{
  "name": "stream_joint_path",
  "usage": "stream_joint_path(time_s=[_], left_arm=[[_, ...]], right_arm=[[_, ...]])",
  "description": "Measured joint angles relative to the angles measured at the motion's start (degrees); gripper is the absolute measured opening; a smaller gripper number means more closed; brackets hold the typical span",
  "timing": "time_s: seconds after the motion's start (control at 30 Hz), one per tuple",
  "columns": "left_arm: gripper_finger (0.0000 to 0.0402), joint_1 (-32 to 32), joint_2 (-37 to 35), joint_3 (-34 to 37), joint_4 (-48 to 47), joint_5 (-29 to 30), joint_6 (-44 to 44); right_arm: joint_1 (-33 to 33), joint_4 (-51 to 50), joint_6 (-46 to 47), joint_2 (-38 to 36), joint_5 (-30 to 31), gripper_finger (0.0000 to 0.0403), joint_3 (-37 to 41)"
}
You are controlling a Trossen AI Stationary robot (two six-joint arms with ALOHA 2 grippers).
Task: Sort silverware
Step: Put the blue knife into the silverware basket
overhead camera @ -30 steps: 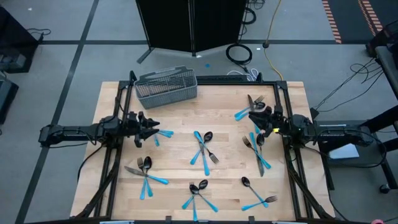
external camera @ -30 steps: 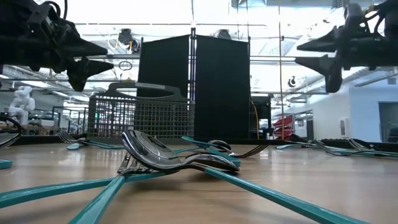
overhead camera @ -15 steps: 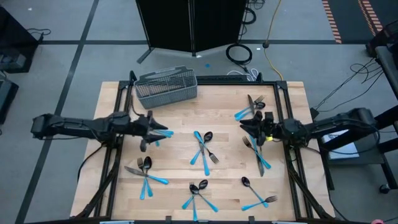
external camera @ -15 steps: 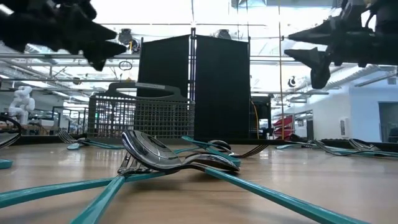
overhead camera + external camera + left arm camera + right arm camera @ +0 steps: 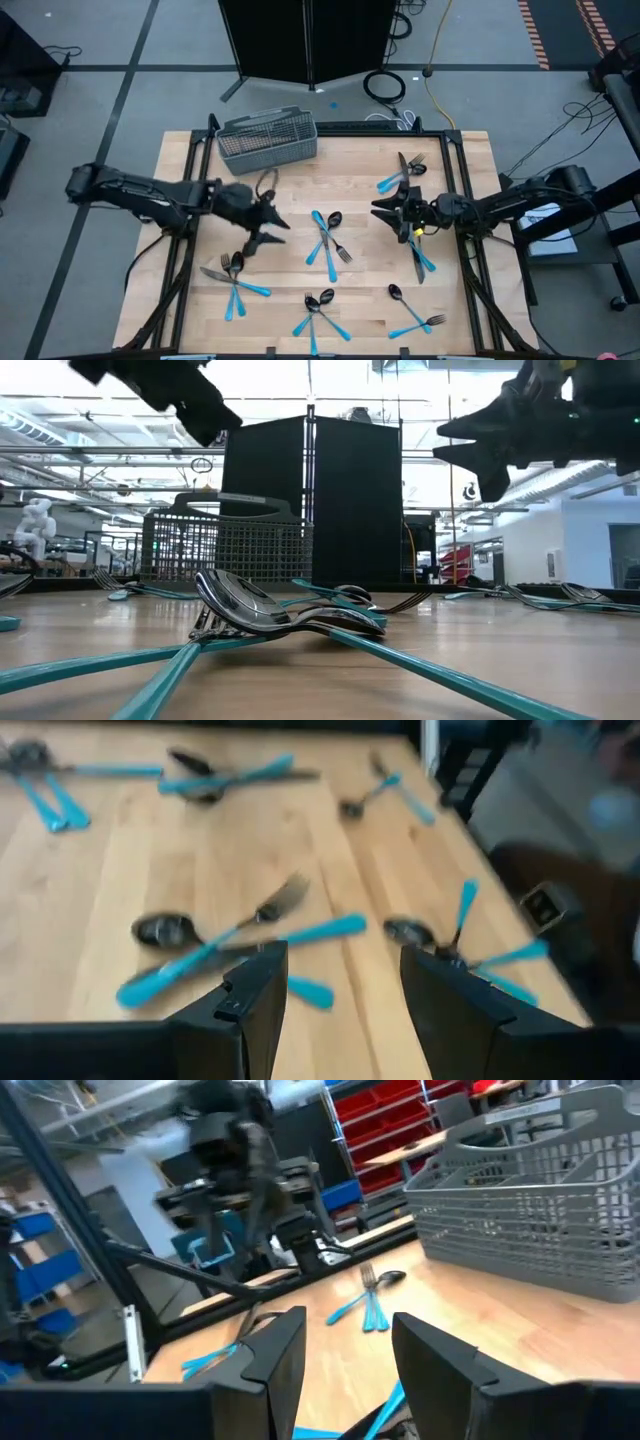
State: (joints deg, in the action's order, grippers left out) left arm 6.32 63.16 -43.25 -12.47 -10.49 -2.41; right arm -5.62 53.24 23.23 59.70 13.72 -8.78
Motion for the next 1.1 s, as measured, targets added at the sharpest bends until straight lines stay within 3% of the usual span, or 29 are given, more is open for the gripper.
stream_joint_path(time_s=[0.13, 0.27, 0.43, 0.7, 1.1], left_arm=[[0.0192, 8.8, 3.6, -5.3, -7.8, 12.7, -3.8], [0.0192, 14.2, 5.9, -8.8, -14.6, 18.2, -11.8], [0.0192, 18.9, 7.4, -9.3, -21.1, 18.3, -20.8], [0.0192, 25.6, 11.7, -9.4, -29.5, 17.7, -29.7], [0.0192, 31.1, 22.1, -9.4, -29.5, 12.1, -25.5]], right_arm=[[0.0, 0.1, -2.1, 0.9, -0.4, 0.0144, -1.1], [-0.1, 0.0, -1.7, 1.1, -1.7, 0.0144, -1.1], [-0.1, -0.4, -0.4, 1.6, -8.1, 0.0144, -1.1], [-1.8, 0.5, 1.8, 1.8, -8.1, 0.0144, -1.1], [-2.7, 4.3, 1.2, 1.7, -7.7, 0.0144, -1.1]])
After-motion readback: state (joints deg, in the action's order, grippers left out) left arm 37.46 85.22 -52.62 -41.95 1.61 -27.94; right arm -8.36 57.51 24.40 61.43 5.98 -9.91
